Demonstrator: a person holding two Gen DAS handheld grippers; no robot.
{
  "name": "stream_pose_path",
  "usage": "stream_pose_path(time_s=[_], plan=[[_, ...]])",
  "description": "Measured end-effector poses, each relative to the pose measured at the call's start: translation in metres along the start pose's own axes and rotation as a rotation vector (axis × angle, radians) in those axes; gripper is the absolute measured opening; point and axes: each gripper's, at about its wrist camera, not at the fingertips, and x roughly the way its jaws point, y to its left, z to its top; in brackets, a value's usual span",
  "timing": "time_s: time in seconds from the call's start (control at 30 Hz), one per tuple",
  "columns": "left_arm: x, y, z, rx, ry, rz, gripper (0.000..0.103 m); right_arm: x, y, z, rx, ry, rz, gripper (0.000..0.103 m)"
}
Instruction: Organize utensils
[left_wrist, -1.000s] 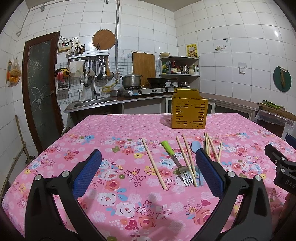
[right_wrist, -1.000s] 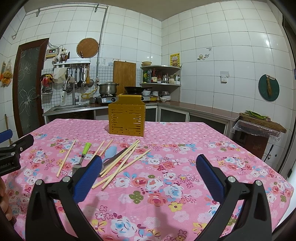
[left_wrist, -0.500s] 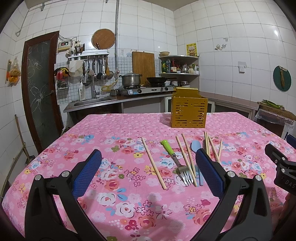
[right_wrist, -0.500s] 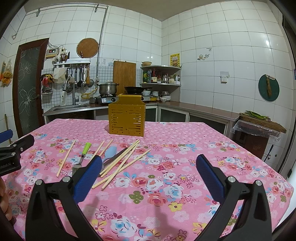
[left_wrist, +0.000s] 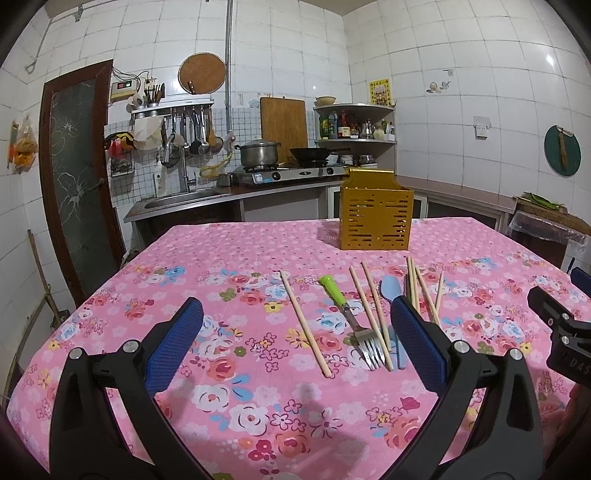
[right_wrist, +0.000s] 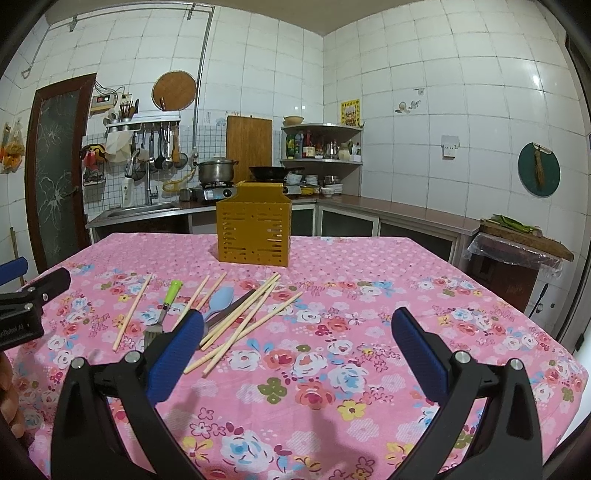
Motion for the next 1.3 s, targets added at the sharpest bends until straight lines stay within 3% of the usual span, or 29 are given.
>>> stream_pose_path(time_s=[0.33,0.7,1.07,1.3], plan=[[0.022,0.012,0.033,-0.01,0.04,0.016,0.098,0.019,-0.005,0.03,0.011,0.019,-0.004,0.099],[0.072,0.024,0.055,-0.016,0.109,0.019,0.098,0.072,-0.007,0.056,0.037,0.059,-0.024,0.099],[0.134,0.047,0.061,-0.083,0.21,0.033,0.098,0.142,-0.013,0.055,0.05,0.208,-0.072,0.099],[0.17,0.058,0.052,-0.099,0.316,0.033,0.098,0.185,-0.016,0.046,0.059,0.319,-0.084,0.099]])
